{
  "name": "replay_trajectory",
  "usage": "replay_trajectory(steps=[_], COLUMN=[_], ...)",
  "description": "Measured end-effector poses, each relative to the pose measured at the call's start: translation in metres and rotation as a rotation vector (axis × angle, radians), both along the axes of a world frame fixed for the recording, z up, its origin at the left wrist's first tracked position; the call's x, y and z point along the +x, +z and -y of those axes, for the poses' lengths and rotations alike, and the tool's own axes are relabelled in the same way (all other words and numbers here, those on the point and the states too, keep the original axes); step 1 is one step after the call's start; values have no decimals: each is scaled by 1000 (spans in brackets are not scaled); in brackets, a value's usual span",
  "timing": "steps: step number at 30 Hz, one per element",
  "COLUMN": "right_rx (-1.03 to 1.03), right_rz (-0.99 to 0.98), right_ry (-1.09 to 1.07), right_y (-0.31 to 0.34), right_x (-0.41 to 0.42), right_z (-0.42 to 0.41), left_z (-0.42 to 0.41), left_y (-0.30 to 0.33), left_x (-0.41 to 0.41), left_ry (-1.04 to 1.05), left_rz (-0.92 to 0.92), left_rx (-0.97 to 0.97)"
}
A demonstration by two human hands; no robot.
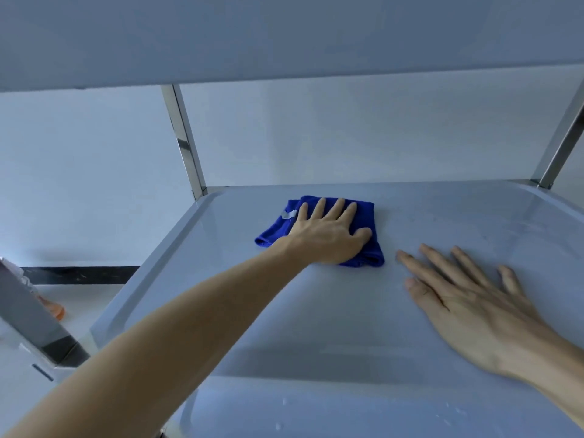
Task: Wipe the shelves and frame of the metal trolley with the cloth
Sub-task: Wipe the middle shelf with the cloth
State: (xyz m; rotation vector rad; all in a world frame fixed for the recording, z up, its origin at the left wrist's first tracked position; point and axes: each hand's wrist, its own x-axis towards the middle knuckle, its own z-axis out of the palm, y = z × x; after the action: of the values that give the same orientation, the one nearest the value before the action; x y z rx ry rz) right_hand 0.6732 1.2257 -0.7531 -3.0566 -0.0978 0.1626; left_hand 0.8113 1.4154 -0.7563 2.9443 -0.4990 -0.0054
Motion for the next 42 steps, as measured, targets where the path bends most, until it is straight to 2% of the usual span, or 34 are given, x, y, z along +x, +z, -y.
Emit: replay_trajectory(steps=[7, 14, 18, 24, 30, 32, 34, 35, 36, 39, 42], right_rx=[6, -5, -19, 12, 35, 36, 61, 71, 73, 72, 66], right_rz=[18, 31, 24, 21, 16, 29, 32, 30, 31, 38, 29], right_ry=[0, -5, 3, -12, -19, -16, -20, -19, -18, -17, -21], right_y=[-1, -3, -4, -5, -7, -8, -8, -8, -9, -9, -8], right_x=[-2, -3, -1, -4, -6, -6, -6, -6, -6, -7, -7], right_z=[0, -1, -6, -10, -9, -8, -7, -6, -6, -7, -6], left_z=[-14, -132, -142, -44, 60, 60, 44, 31, 18, -21, -51], left_y=[11, 7, 4, 7, 9, 18, 28, 31, 32, 28, 22], left_x=[46, 69, 66, 57, 34, 27, 19, 13, 6, -16, -31], left_ry=[30, 382, 472, 268, 12, -13, 16, 35, 47, 76, 154], left_rz=[-28, -9, -47, 4, -66, -106, -125, -90, -15, 214, 248], left_rx=[19, 20, 26, 27, -14, -149, -455, -579, -621, -446, -242])
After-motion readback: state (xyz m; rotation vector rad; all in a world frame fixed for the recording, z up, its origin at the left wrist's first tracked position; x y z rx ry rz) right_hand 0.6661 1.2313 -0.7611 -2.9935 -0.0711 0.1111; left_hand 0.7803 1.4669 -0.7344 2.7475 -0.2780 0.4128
